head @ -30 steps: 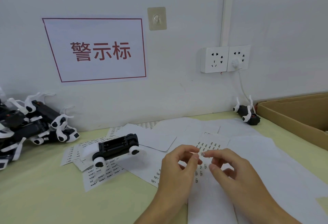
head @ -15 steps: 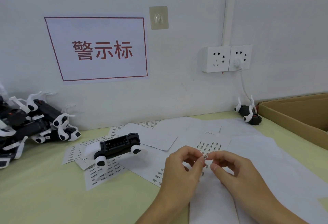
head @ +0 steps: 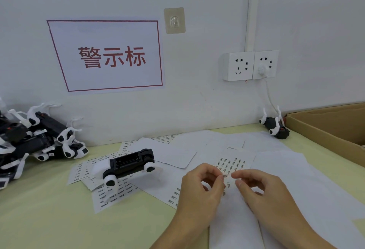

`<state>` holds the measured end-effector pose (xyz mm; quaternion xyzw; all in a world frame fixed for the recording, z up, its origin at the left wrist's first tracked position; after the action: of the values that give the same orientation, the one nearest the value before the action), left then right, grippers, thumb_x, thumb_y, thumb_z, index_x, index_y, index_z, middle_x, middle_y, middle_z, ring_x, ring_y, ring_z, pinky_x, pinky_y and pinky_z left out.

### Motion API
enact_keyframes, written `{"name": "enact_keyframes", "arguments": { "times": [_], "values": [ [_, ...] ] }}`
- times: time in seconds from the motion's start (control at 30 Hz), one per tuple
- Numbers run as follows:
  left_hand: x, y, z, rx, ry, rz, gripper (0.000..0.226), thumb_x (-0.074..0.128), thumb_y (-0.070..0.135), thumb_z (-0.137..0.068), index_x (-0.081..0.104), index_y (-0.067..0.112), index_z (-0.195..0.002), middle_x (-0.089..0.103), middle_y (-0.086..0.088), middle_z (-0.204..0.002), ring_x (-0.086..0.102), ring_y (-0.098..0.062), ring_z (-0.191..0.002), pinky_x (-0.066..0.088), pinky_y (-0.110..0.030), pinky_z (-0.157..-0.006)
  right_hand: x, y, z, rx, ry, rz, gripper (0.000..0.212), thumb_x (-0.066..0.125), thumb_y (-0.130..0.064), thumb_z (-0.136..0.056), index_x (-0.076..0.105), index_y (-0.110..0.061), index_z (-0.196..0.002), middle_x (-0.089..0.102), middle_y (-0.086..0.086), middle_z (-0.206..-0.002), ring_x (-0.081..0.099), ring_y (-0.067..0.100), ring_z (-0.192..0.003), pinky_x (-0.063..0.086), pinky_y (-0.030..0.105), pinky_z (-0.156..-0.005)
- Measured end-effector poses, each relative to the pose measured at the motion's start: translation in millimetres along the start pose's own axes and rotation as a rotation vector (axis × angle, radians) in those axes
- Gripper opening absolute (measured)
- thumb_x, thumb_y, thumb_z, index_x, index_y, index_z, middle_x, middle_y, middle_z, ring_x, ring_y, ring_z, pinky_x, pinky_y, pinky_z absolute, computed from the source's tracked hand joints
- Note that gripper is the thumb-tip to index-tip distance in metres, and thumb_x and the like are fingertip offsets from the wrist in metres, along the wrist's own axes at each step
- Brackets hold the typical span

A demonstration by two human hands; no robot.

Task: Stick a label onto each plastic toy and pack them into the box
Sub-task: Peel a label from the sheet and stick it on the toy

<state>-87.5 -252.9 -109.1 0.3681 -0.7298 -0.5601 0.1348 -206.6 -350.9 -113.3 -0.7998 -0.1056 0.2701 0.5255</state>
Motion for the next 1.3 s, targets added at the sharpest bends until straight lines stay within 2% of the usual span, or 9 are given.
{"name": "enact_keyframes", "arguments": {
  "times": [0.1,0.2,0.3,0.63,0.73,0.8,0.93,1.13,1.3],
  "values": [
    [1.6,-1.7,-0.2,0.038,-0.036,-0.028,0.015,0.064,0.01,-0.09,0.067,0.02,-0.079,0.07,0.0,-0.075,0.064,-0.019,-0.071,0.048,-0.026,-0.06,-1.0,-2.6,0.9,-0.097,0.007,0.024,0.026,0.073,-0.006,-0.085,0.073,-0.031,-0.087,0.066,-0.012,-0.078,0.061,0.006,-0.079,0.048,0.017,-0.059],
    [4.7,-2.3,1.6,0.117,-0.102,-0.114,0.014,0.063,0.012,-0.089,0.065,0.023,-0.081,0.066,0.008,-0.075,0.059,-0.009,-0.07,0.041,-0.016,-0.06,-1.5,-7.5,3.3,-0.272,0.013,0.19,0.03,0.078,-0.007,-0.08,0.07,-0.035,-0.087,0.062,-0.015,-0.083,0.059,0.008,-0.085,0.047,0.017,-0.06],
    [7.4,-2.9,2.9,0.175,-0.145,-0.194,0.011,0.06,0.017,-0.087,0.066,0.025,-0.085,0.065,0.013,-0.078,0.058,-0.007,-0.075,0.038,-0.015,-0.062,-4.1,-9.6,4.2,-0.38,0.03,0.345,0.028,0.081,-0.008,-0.075,0.072,-0.034,-0.08,0.06,-0.016,-0.074,0.058,0.005,-0.084,0.043,0.011,-0.063],
    [8.4,-2.6,4.0,0.158,-0.156,-0.224,0.02,0.058,0.014,-0.086,0.069,0.025,-0.098,0.067,0.01,-0.087,0.061,-0.005,-0.083,0.04,-0.012,-0.068,-8.4,-16.9,5.4,-0.41,0.068,0.622,0.022,0.085,-0.016,-0.071,0.07,-0.032,-0.076,0.056,-0.018,-0.074,0.055,0.004,-0.067,0.046,0.02,-0.056],
    [7.5,-1.8,4.1,0.118,-0.135,-0.192,0.023,0.061,0.011,-0.088,0.068,0.027,-0.104,0.066,0.015,-0.083,0.057,-0.002,-0.07,0.04,-0.012,-0.065,-7.5,-15.2,4.9,-0.282,0.052,0.476,0.027,0.081,-0.015,-0.076,0.065,-0.036,-0.068,0.06,-0.014,-0.071,0.058,0.007,-0.072,0.043,0.018,-0.059],
    [5.2,-1.4,2.9,0.062,-0.092,-0.141,0.025,0.062,0.008,-0.089,0.069,0.028,-0.102,0.067,0.016,-0.08,0.056,0.0,-0.063,0.041,-0.013,-0.062,-7.2,-14.5,3.2,-0.171,0.003,0.224,0.029,0.078,-0.008,-0.078,0.071,-0.034,-0.067,0.066,-0.01,-0.072,0.061,0.007,-0.076,0.045,0.017,-0.059],
    [0.4,2.2,0.6,-0.014,-0.072,-0.036,0.028,0.057,0.0,-0.09,0.07,0.025,-0.085,0.072,0.006,-0.077,0.061,-0.005,-0.067,0.049,-0.027,-0.065,-4.8,-18.2,1.8,-0.01,-0.214,-0.138,0.044,0.067,0.004,-0.085,0.079,-0.039,-0.084,0.071,-0.006,-0.084,0.064,0.008,-0.079,0.049,0.017,-0.064],
    [-3.5,5.6,0.7,-0.084,-0.061,0.071,0.023,0.055,-0.004,-0.09,0.07,0.012,-0.083,0.071,-0.003,-0.072,0.058,-0.006,-0.06,0.045,-0.018,-0.057,-1.8,-12.6,1.1,0.035,-0.279,-0.216,0.045,0.065,0.007,-0.086,0.079,-0.036,-0.094,0.068,-0.002,-0.086,0.062,0.009,-0.074,0.048,0.022,-0.063],
    [-5.4,3.3,-1.5,-0.111,-0.035,0.128,0.014,0.06,0.005,-0.094,0.071,0.007,-0.087,0.07,-0.003,-0.07,0.061,-0.008,-0.063,0.046,-0.017,-0.06,-0.8,-8.4,-0.4,0.035,-0.255,-0.204,0.046,0.067,0.002,-0.086,0.077,-0.042,-0.097,0.068,-0.004,-0.088,0.063,0.01,-0.076,0.049,0.026,-0.066]
  ]
}}
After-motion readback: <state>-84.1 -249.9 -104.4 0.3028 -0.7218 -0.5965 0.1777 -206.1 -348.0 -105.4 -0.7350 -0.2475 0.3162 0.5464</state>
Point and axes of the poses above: each hand's wrist, its own z-axis away from the middle knuckle, its own x-axis out of the palm, y = z × x, the point moved 2 cm from there along -z, towards the middle knuckle
